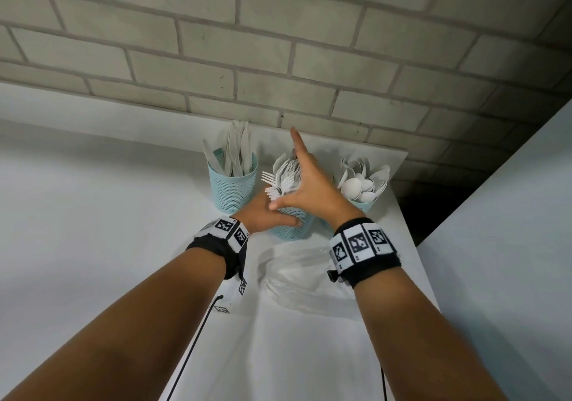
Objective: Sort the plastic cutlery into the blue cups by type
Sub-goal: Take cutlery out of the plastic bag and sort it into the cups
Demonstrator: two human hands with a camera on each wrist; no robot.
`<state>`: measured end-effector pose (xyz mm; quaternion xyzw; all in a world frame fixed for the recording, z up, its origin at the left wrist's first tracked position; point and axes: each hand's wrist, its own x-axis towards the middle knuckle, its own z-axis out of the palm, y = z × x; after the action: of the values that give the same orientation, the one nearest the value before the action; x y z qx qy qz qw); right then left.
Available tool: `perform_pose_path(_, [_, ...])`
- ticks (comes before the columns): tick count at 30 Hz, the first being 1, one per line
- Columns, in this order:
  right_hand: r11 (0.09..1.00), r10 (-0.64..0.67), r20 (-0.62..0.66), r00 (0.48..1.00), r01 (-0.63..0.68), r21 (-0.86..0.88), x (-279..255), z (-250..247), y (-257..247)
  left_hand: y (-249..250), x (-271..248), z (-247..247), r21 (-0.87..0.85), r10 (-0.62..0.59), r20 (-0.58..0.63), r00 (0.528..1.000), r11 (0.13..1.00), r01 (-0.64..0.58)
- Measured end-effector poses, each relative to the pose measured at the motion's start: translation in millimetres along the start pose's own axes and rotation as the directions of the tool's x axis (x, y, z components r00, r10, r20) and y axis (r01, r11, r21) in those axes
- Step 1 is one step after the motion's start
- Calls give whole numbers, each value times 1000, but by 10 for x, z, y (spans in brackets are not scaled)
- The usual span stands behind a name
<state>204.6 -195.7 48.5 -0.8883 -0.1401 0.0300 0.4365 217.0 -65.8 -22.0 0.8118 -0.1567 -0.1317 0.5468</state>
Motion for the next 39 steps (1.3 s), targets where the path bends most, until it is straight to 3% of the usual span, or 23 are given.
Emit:
perform_pose_path(3, [999, -31, -228, 973, 37, 21, 71, 159, 8, 28, 1, 7, -5, -16, -31, 999, 1000, 16])
perform_pose_path(6, [999, 41, -515, 856, -50, -2, 143, 306, 23, 12, 12, 9, -59, -32, -56, 998, 998, 29])
perform_pose_path(9, [989, 31, -632, 775, -115, -91, 172, 390, -4, 19, 7, 14, -71, -59, -51, 997, 996, 55])
perform_pose_path(12, [997, 5, -728, 686, -58, -48, 183, 360, -5, 28, 20, 9, -89, -44, -45, 998, 995, 40])
perform_pose_path(13, [998, -14, -730, 683, -36, -54, 189, 352, 2, 28, 23, 10, -91, -31, -48, 998, 996, 27])
perform_pose_path(14, [997, -29, -691, 722, -26, -69, 188, 345, 11, 27, 20, 13, -88, -21, -45, 999, 996, 17])
perform_pose_path(17, [998, 14, -424, 905, -40, -52, 179, 264, 52, 30, 21, 10, -70, -45, -38, 998, 997, 43])
perform_pose_path(19, [998, 38, -352, 935, -55, -40, 187, 196, 91, 52, 14, 5, -85, -39, -33, 999, 996, 36])
perform_pose_path(22, [995, 41, -438, 898, -76, -62, 227, 198, 99, 31, 33, 20, -124, 6, -17, 1000, 992, -8])
perform_pose_path(25, [989, -20, -449, 893, -50, -141, 252, 258, 80, 16, 59, 40, -119, 18, -52, 998, 993, -25])
perform_pose_path(27, [981, -21, -533, 846, -84, -173, 292, 244, 104, 8, 70, 64, -122, -4, -87, 996, 992, -7])
perform_pose_path(28, [981, -23, -527, 850, -83, -176, 317, 223, 113, 10, 73, 78, -126, -5, -107, 994, 992, -9])
perform_pose_path(31, [989, -10, -332, 943, -40, -143, 379, 163, 85, 6, 96, 105, -118, 21, -148, 989, 992, -39])
perform_pose_path(32, [989, -1, -332, 943, -47, -138, 395, 157, 76, -4, 107, 113, -104, 19, -165, 986, 994, -37])
perform_pose_path(37, [995, -83, -486, 870, 41, -96, 403, 212, 109, -39, 143, 149, -74, -8, -265, 964, 997, -12])
perform_pose_path(39, [995, -89, -590, 803, 98, -17, 403, 190, 115, -34, 153, 155, -66, -9, -319, 948, 998, -12])
